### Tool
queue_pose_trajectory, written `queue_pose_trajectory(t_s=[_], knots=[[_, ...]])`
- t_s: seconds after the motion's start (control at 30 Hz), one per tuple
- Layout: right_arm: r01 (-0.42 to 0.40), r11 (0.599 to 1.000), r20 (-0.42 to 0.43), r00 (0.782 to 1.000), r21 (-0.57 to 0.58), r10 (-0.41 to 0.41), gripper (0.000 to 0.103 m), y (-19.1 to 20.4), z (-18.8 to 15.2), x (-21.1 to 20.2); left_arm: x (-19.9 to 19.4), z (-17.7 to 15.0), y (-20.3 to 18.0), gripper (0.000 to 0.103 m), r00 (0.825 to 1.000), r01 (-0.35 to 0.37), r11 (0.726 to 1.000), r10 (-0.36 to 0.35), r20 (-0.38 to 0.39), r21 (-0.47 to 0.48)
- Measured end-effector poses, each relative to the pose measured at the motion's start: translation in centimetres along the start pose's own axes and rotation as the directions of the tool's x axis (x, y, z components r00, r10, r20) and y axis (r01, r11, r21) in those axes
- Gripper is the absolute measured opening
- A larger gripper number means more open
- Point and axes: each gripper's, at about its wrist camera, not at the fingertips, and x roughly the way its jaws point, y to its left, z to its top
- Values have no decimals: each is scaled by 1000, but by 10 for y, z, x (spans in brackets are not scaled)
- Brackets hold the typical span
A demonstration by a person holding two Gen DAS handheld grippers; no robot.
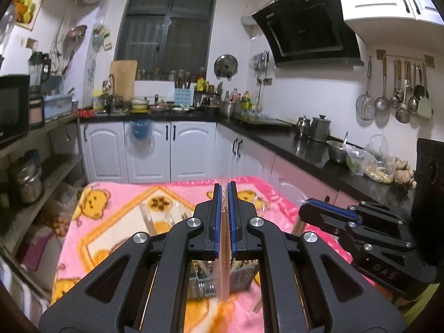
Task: Organize utensils
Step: 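Lift both held chopsticks upright and carry them over the caddy, then lower the held chopsticks into the caddy slots with both grippers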
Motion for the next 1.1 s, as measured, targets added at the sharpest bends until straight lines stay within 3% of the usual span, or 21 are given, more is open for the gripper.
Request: queue_pose_trajectory(t_s=[0.67, 1.1], knots=[[81, 997, 99, 992, -13, -80, 6, -16, 44, 12, 17, 27, 6, 3, 998, -16, 1000, 16, 63, 9], [151, 988, 87, 984, 26, -153, 6, -43, 38, 38, 46, 16, 17, 3, 999, -25, 999, 25, 22, -30]])
